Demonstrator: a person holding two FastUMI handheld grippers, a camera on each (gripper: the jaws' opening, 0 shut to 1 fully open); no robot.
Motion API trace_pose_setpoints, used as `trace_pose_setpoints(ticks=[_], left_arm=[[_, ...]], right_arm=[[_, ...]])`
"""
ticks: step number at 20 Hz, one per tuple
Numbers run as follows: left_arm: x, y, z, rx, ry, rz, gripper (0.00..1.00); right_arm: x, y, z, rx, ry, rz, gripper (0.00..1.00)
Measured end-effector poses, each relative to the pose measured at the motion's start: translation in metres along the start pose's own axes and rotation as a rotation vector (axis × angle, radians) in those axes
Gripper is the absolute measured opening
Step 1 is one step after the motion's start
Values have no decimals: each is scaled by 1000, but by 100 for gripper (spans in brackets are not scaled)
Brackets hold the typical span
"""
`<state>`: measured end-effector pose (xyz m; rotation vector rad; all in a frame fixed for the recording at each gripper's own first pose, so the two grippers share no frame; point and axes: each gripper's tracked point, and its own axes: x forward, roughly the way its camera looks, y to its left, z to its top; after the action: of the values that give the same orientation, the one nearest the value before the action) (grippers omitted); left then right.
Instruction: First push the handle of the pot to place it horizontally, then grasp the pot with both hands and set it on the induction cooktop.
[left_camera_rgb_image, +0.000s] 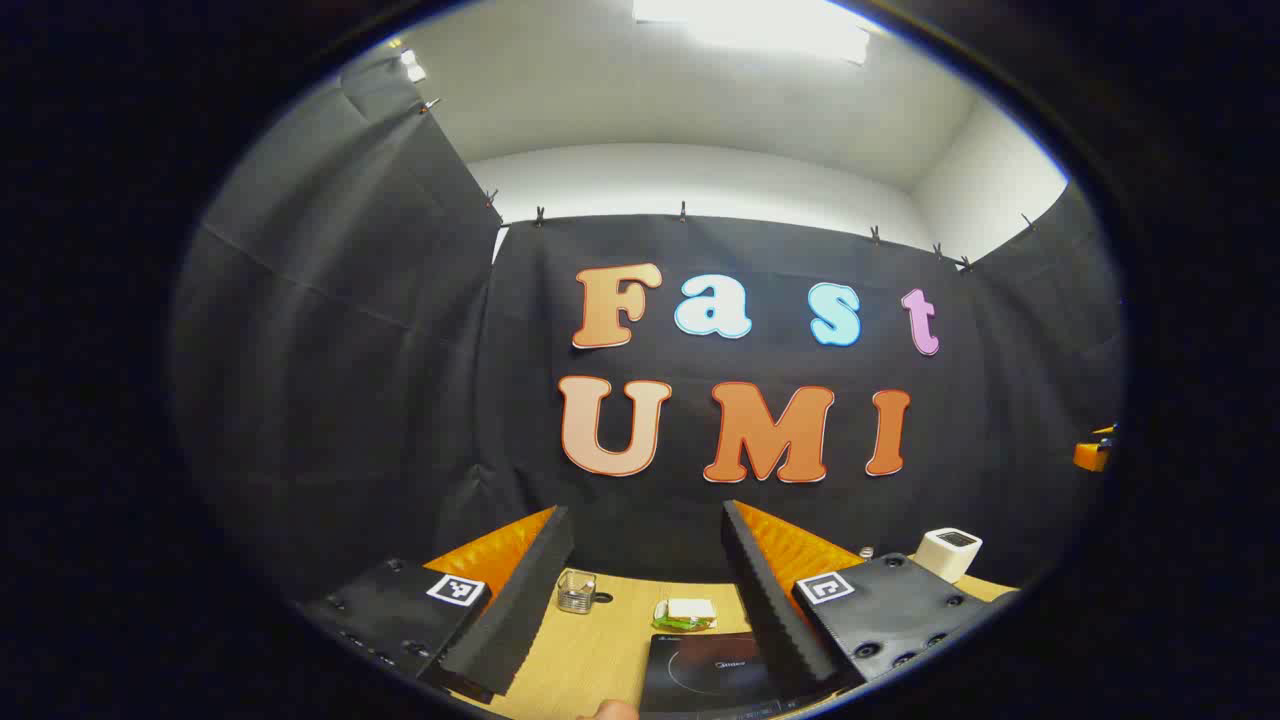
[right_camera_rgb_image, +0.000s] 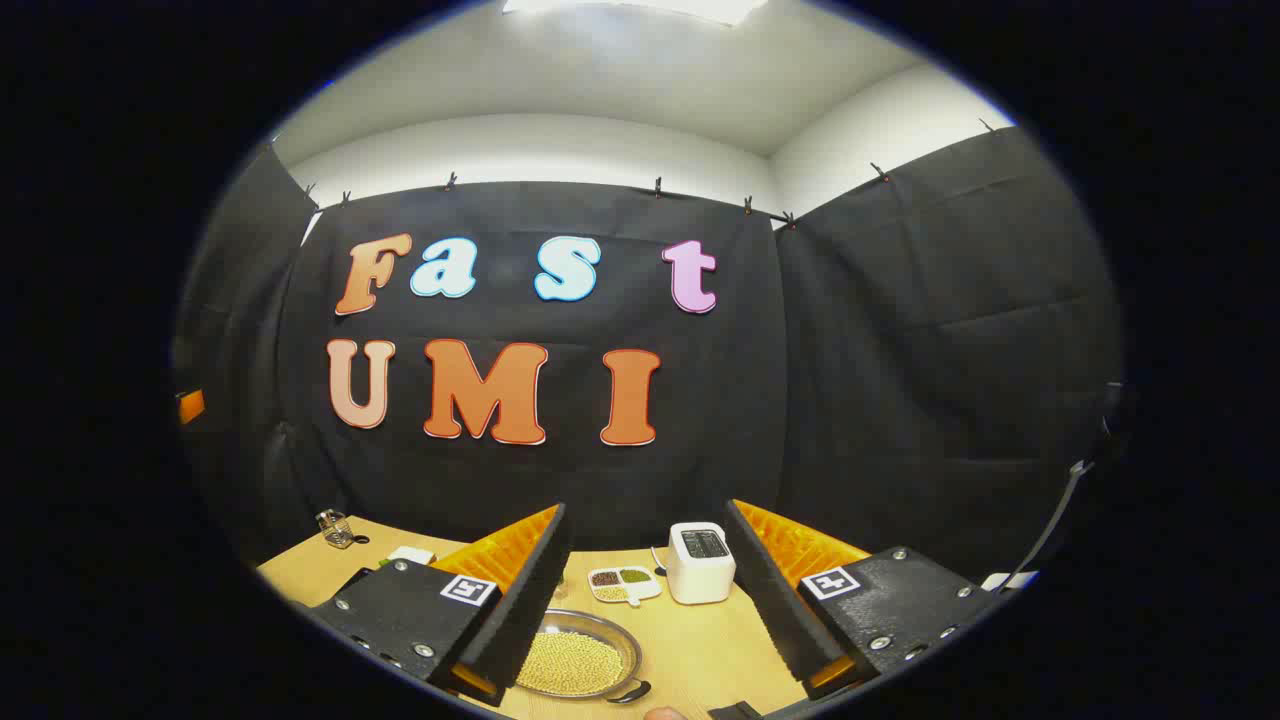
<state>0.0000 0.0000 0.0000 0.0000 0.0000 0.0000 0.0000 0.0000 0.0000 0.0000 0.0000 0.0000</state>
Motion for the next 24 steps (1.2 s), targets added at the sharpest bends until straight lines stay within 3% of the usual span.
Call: trace_pose_setpoints(ticks=[3, 4, 6, 7, 8, 10, 11, 24], left_arm=[[-2, 3, 19, 51, -33, 24, 97], [-3, 0, 22, 53, -35, 21, 98], [-5, -6, 27, 45, -30, 4, 98], [-5, -7, 27, 40, -25, -3, 98], [-6, -8, 27, 35, -20, -6, 98], [-4, -10, 19, 28, 7, -13, 98], [-5, -11, 16, 24, 21, -18, 98], [-6, -21, 20, 73, 28, -26, 98]], right_arm=[[-4, 6, 14, 5, -17, 17, 100], [-6, 6, 17, 8, -19, 22, 95], [-8, 8, 19, 12, -20, 32, 100], [-8, 10, 22, 17, -21, 41, 95], [-9, 11, 21, 24, -18, 49, 100], [-9, 13, 17, 38, -3, 64, 100], [-8, 14, 14, 44, 6, 69, 95], [-7, 23, 1, 89, 76, 132, 92]])
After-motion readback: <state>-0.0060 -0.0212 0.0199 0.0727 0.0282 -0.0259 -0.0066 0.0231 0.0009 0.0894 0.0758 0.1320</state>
